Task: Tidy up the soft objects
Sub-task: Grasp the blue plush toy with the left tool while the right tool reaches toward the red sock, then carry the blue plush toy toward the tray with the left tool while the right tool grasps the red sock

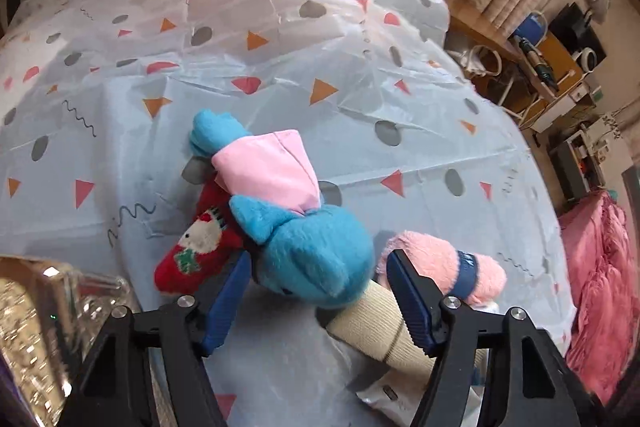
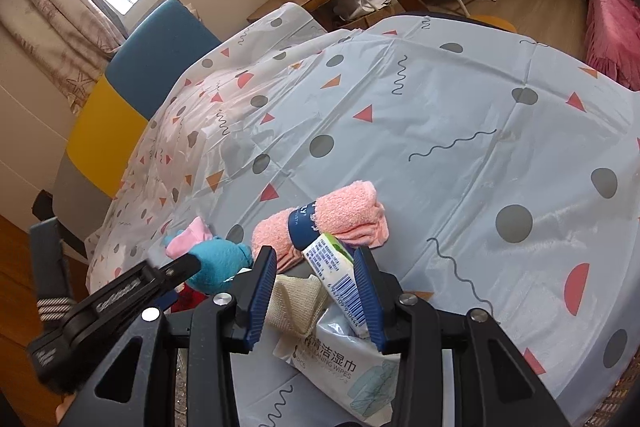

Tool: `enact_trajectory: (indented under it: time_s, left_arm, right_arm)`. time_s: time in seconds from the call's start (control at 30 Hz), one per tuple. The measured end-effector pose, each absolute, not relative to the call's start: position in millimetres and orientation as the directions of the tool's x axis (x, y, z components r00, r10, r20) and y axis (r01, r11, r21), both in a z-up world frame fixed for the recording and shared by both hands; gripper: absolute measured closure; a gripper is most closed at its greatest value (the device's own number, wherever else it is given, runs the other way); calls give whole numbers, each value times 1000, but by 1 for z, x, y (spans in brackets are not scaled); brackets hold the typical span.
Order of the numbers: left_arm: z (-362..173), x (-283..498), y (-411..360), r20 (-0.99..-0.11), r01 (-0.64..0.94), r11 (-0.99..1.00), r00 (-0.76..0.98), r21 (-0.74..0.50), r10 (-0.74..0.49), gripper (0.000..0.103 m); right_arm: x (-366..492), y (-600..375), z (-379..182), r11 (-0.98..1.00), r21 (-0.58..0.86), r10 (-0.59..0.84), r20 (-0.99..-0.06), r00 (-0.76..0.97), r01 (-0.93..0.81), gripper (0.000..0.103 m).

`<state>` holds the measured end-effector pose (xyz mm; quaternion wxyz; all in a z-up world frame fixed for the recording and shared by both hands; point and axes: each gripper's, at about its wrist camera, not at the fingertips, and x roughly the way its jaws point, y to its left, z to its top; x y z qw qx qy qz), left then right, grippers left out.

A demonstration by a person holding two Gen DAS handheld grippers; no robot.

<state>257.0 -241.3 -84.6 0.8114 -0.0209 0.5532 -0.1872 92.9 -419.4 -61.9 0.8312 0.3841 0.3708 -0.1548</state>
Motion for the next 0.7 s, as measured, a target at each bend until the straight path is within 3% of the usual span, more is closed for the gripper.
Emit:
enact_trajectory:
  time_s: [0.03, 0.17, 0.4, 0.7]
  left_arm:
    - [-90, 260, -243, -895, 274, 929, 303, -246, -327, 53]
    - [-81, 255, -247, -880, 321, 921, 342, -221, -330, 61]
    - [-24, 242, -236, -825, 422, 890, 432, -172, -364, 61]
    - [27, 257, -180, -788, 346, 921, 511, -176, -343, 61]
  right_arm:
    - [93, -419, -62, 656, 526, 29, -734, 679, 541, 63]
    - [93, -421, -64, 646, 543, 46, -729, 683, 536, 63]
    - [97, -413, -62, 675, 535, 63, -727, 684, 507, 63]
    - [115, -384, -66, 763, 506, 160, -751, 641, 402, 63]
